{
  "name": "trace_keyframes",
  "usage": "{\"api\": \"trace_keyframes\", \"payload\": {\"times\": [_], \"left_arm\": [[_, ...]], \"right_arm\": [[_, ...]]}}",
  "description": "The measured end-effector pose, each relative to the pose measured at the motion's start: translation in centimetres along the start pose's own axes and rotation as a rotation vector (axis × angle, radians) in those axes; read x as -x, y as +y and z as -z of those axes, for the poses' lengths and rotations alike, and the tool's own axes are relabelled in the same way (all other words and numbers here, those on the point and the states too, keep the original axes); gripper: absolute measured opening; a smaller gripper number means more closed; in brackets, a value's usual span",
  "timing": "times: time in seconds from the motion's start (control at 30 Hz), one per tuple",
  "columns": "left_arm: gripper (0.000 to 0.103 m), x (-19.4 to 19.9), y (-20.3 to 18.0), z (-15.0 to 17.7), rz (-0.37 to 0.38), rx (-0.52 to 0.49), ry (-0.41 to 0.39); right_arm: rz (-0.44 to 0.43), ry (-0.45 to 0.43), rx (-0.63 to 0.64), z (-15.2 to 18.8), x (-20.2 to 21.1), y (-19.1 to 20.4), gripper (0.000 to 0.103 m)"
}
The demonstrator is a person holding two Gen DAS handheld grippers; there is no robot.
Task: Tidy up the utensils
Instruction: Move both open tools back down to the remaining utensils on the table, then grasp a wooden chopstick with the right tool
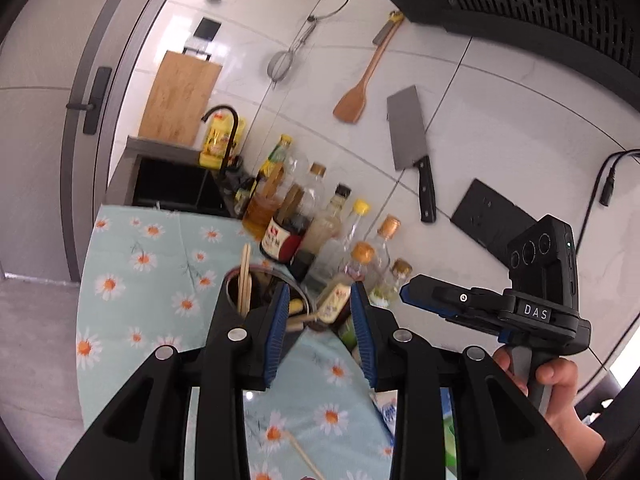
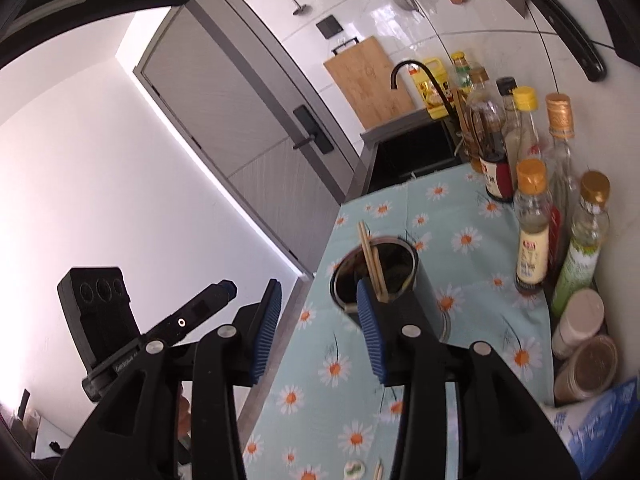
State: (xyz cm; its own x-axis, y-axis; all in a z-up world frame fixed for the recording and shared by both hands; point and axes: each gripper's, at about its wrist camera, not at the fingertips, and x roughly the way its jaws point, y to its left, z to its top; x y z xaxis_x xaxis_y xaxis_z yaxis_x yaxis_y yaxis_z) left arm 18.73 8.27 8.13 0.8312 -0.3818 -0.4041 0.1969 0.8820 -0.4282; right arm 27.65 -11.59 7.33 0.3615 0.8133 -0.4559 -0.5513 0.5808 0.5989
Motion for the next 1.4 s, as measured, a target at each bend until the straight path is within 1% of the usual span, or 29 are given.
{"api": "trace_keyframes", "payload": {"times": [0.07, 0.3, 0.4, 0.5, 0.67, 0.8, 0.87, 0.9, 0.93, 1.0, 1.1, 1.2, 1.23, 1.27, 1.3, 1.4], "left_arm": [[0.031, 0.7, -0.1, 0.7, -0.012, 0.000, 0.032], [0.031, 2.4, -0.3, 3.7, -0.003, 0.022, 0.136], [0.031, 2.7, -0.5, 5.3, 0.004, 0.029, 0.178], [0.031, 2.7, -0.4, 7.6, 0.017, 0.056, 0.240], [0.031, 2.3, -0.1, 11.3, 0.023, 0.077, 0.335], [0.031, 1.9, 0.6, 13.8, 0.024, 0.115, 0.400], [0.032, 1.6, 0.9, 15.2, 0.026, 0.136, 0.435], [0.034, 1.5, 1.0, 15.8, 0.023, 0.144, 0.452], [0.039, 1.4, 1.1, 16.3, 0.022, 0.151, 0.465], [0.039, 1.2, 1.3, 17.5, 0.027, 0.171, 0.498], [0.039, 1.1, 1.4, 19.1, 0.026, 0.183, 0.532], [0.039, 1.0, 1.5, 20.4, 0.027, 0.201, 0.567], [0.039, 1.0, 1.5, 20.8, 0.030, 0.209, 0.574], [0.039, 1.0, 1.6, 21.2, 0.031, 0.216, 0.584], [0.039, 1.0, 1.6, 21.4, 0.031, 0.221, 0.591], [0.039, 1.0, 2.1, 22.3, 0.026, 0.252, 0.606]], "right_arm": [[0.012, 0.041, 0.009, 1.3, 0.4, 0.3, 0.041], [0.073, 0.192, 0.014, 5.4, 0.0, 0.5, 0.042], [0.101, 0.276, 0.009, 7.7, -0.6, 0.5, 0.042], [0.127, 0.347, 0.013, 9.6, -1.3, 0.4, 0.042], [0.166, 0.515, 0.003, 13.3, -3.1, 0.0, 0.042], [0.202, 0.608, -0.031, 15.1, -4.5, -0.9, 0.042], [0.210, 0.655, -0.092, 15.7, -5.3, -1.9, 0.042], [0.196, 0.698, -0.149, 16.2, -6.1, -2.6, 0.042], [0.197, 0.724, -0.179, 16.5, -6.7, -3.2, 0.042], [0.245, 0.757, -0.180, 17.0, -7.8, -3.8, 0.042], [0.287, 0.808, -0.204, 17.6, -9.5, -4.6, 0.042], [0.346, 0.832, -0.185, 17.6, -11.1, -5.3, 0.041], [0.379, 0.838, -0.172, 17.5, -11.7, -5.6, 0.041], [0.401, 0.842, -0.165, 17.5, -12.1, -5.7, 0.039], [0.419, 0.855, -0.158, 17.6, -12.7, -5.7, 0.034], [0.469, 0.876, -0.111, 17.8, -14.0, -5.3, 0.029]]}}
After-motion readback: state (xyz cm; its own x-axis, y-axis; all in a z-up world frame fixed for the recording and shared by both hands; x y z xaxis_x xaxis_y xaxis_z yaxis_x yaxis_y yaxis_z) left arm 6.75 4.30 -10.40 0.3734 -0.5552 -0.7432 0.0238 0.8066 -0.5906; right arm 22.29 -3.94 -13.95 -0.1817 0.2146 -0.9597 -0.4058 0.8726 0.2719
